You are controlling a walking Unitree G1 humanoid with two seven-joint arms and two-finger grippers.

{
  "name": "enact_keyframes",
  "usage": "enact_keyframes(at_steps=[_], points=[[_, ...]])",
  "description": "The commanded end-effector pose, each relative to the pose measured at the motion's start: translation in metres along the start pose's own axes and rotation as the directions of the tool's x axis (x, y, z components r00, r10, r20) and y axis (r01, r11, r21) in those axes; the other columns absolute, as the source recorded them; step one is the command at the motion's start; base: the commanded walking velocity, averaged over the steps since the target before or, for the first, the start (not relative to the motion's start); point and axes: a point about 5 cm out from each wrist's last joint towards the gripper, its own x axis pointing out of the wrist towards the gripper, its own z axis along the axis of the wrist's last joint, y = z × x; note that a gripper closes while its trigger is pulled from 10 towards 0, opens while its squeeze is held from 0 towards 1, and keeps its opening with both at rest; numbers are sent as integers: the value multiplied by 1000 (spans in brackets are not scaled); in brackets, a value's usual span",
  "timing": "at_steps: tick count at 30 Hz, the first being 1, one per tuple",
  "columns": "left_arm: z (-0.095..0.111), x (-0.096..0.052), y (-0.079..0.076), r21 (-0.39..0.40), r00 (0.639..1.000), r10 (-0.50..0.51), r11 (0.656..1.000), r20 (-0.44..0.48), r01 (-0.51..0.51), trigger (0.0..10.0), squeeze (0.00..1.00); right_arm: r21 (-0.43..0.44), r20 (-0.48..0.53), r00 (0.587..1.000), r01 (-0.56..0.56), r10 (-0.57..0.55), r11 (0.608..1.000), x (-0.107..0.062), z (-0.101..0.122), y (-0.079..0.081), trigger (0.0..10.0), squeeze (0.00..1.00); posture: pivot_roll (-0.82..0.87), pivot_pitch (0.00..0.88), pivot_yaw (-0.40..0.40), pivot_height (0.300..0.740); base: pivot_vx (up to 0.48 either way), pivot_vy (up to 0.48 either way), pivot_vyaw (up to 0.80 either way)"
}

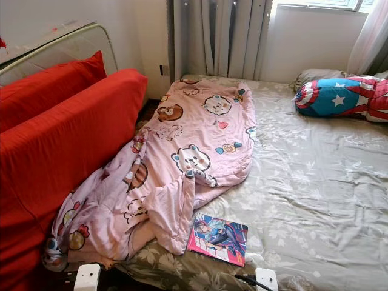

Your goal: Clean up the room

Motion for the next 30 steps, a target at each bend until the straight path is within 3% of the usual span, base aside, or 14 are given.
enact_keyframes(at_steps=[1, 10, 17, 18, 21, 25, 30], points=[[-55, -19, -2, 20, 997, 0, 1000, -79, 2, 10000, 0, 92, 33, 998, -59, 56, 994, -5, -13, -1, 10000, 0, 122, 0, -143, 740, 0, 0, 0], [-45, -15, 1, 29, 998, -7, 1000, -65, 9, 10000, 0, 83, 51, 996, -71, 67, 994, -2, -3, 6, 10000, 0, 99, 0, -129, 740, 0, 0, 0], [-34, -12, 10, 37, 999, -20, 999, -40, 22, 10000, 0, 47, 72, 993, -99, 95, 994, 1, 7, 16, 10000, 0, -16, 0, -58, 740, 0, 0, 0], [-31, -11, 9, 75, 999, -31, 997, -39, 34, 10000, 0, 55, 90, 991, -101, 96, 993, 1, 10, 16, 10000, 0, -7, 0, -49, 740, 0, 0, 0], [-23, -7, 2, 73, 998, -52, 996, -30, 54, 10000, 0, 45, 116, 990, -89, 83, 995, 3, 21, 12, 10000, 0, 28, 0, -39, 740, 0, 0, 0], [-14, -4, -1, 91, 999, -50, 995, -22, 52, 10000, 0, 94, 144, 987, -83, 69, 992, 4, 31, 11, 10000, 0, 39, 0, -38, 740, 0, 0, 0], [-9, -3, 0, 75, 1000, -28, 997, -6, 29, 10000, 0, 48, 144, 984, -108, 100, 993, 5, 37, 13, 10000, 0, 67, 0, -62, 740, 0, 0, 0]])
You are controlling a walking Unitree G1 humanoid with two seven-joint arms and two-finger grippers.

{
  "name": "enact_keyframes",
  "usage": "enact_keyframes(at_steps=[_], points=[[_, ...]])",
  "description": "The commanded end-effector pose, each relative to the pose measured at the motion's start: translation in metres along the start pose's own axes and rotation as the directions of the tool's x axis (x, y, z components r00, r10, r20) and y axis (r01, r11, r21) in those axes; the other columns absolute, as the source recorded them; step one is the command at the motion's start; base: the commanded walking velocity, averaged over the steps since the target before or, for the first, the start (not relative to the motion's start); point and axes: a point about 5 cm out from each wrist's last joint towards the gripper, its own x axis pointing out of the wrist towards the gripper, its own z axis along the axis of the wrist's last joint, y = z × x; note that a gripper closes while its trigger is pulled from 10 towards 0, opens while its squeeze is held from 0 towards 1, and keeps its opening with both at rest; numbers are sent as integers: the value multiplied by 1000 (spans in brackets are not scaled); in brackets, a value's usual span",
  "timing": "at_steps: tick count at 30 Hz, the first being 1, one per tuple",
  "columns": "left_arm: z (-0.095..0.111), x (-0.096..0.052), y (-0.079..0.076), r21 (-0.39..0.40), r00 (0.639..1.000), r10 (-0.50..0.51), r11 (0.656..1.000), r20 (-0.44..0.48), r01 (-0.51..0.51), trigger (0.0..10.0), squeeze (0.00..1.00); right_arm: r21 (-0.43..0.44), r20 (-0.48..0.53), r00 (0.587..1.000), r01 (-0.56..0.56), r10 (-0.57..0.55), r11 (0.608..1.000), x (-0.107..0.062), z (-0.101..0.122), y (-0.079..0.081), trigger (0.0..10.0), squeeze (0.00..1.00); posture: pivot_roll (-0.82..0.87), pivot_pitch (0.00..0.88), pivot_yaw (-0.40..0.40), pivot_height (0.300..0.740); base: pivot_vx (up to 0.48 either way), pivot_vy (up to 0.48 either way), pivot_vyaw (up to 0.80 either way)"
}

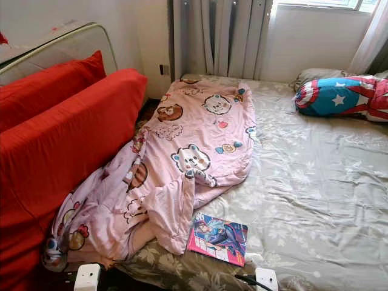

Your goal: Clean up the room

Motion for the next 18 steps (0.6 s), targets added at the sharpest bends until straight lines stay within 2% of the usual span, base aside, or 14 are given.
enact_keyframes(at_steps=[1, 12, 18], points=[[-8, -3, 0, 73, 1000, -28, 997, -5, 29, 10000, 0, 47, 145, 984, -108, 100, 993, 5, 38, 12, 10000, 0, 67, 0, -62, 740, 0, 0, 0], [-20, -6, -3, 44, 999, -45, 998, -17, 46, 10000, 0, 57, 134, 987, -91, 82, 994, 3, 28, 5, 10000, 0, 70, 0, -105, 740, 0, 0, 0], [-31, -10, -4, 36, 998, -52, 998, -44, 54, 10000, 0, 58, 121, 989, -86, 79, 995, 0, 18, 0, 10000, 0, 46, 0, -100, 740, 0, 0, 0]])
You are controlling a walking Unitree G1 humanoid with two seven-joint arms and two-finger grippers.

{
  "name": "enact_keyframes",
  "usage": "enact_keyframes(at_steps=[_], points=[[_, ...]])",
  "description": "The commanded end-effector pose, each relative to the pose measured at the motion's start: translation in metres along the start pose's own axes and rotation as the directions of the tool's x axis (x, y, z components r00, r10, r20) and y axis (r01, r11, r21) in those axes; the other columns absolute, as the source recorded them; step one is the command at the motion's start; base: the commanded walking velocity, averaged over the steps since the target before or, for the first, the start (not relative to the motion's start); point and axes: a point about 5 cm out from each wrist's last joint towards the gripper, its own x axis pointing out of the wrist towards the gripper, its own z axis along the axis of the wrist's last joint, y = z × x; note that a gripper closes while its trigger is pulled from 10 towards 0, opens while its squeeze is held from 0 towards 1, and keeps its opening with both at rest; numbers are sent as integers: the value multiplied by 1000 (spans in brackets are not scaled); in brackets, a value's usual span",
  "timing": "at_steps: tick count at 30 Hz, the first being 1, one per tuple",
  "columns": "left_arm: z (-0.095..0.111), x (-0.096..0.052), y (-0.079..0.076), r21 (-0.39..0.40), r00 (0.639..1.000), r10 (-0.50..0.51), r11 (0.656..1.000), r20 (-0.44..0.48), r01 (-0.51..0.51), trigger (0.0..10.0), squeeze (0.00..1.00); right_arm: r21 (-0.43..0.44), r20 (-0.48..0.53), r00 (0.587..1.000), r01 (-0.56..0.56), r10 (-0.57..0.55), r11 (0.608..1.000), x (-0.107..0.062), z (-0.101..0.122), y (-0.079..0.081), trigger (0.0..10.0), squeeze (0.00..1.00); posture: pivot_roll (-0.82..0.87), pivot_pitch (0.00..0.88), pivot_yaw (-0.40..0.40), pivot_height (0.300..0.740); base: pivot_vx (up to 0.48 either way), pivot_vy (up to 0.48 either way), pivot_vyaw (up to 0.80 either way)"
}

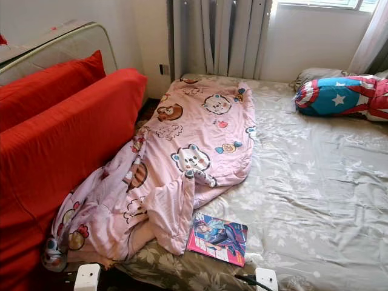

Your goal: Clean up the room

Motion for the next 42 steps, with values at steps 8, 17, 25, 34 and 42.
enact_keyframes(at_steps=[8, 17, 25, 34, 42], points=[[-41, -14, -3, 51, 998, -45, 998, -47, 47, 10000, 0, 64, 107, 992, -72, 65, 995, -2, 8, -5, 10000, 0, 69, 0, -112, 740, 0, 0, 0], [-44, -16, -4, 79, 998, -56, 995, -39, 59, 10000, 0, 44, 108, 992, -72, 67, 996, 0, 14, -1, 10000, 0, 66, 0, -120, 740, 0, 0, 0], [-48, -18, -3, 97, 997, -70, 993, -44, 74, 10000, 0, 23, 116, 989, -93, 90, 995, 4, 29, 12, 10000, 0, 60, 0, -112, 740, 0, 0, 0], [-51, -19, -2, 88, 996, -69, 993, -48, 73, 10000, 0, 8, 86, 993, -86, 85, 996, 3, 20, 9, 10000, 0, 64, 0, -118, 740, 0, 0, 0], [-50, -18, -3, 83, 997, -67, 994, -48, 71, 10000, 0, 9, 85, 993, -86, 85, 996, 3, 21, 9, 10000, 0, 77, 0, -124, 740, 0, 0, 0]])
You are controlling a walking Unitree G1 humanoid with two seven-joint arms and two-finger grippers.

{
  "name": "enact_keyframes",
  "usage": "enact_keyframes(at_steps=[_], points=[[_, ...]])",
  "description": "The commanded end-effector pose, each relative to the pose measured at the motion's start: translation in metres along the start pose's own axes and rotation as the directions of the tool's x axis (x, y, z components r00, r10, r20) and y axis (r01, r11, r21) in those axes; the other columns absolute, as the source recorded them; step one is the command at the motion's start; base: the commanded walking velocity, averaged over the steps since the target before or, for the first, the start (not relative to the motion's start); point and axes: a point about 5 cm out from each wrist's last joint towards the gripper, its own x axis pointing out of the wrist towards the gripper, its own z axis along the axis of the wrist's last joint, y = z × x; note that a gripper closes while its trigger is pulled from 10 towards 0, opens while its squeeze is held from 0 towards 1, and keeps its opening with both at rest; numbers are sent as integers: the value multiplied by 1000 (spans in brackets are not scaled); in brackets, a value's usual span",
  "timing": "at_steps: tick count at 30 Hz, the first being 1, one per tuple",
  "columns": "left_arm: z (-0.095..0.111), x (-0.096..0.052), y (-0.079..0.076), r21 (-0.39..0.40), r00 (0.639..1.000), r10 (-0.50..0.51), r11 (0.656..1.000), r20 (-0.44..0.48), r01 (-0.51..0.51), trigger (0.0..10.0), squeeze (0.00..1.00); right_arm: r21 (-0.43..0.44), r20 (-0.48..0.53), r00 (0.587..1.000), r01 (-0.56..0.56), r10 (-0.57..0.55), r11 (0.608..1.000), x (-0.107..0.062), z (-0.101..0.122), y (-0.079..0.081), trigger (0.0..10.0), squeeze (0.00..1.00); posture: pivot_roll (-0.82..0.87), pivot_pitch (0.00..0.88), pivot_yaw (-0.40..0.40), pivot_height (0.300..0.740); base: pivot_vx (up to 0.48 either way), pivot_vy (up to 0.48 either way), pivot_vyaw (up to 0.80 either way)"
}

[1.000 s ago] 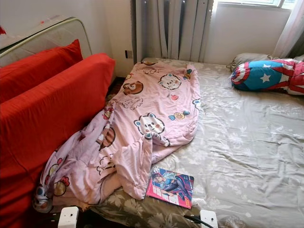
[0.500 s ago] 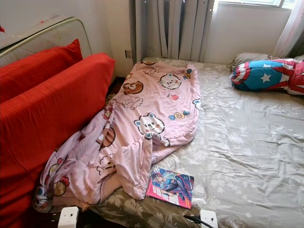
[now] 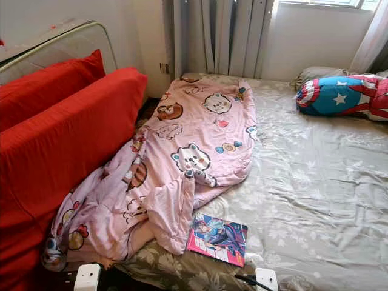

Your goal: Clean up the room

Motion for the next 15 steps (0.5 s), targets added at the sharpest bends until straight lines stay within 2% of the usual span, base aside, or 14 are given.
enact_keyframes(at_steps=[1, 15], points=[[-50, -18, -3, 82, 997, -67, 994, -47, 70, 10000, 0, 12, 85, 993, -82, 80, 997, 3, 21, 9, 10000, 0, 68, 0, -120, 740, 0, 0, 0], [-44, -16, -2, 90, 997, -70, 993, -35, 73, 10000, 0, 23, 93, 993, -74, 72, 997, 4, 25, 9, 10000, 0, 71, 0, -117, 740, 0, 0, 0]])
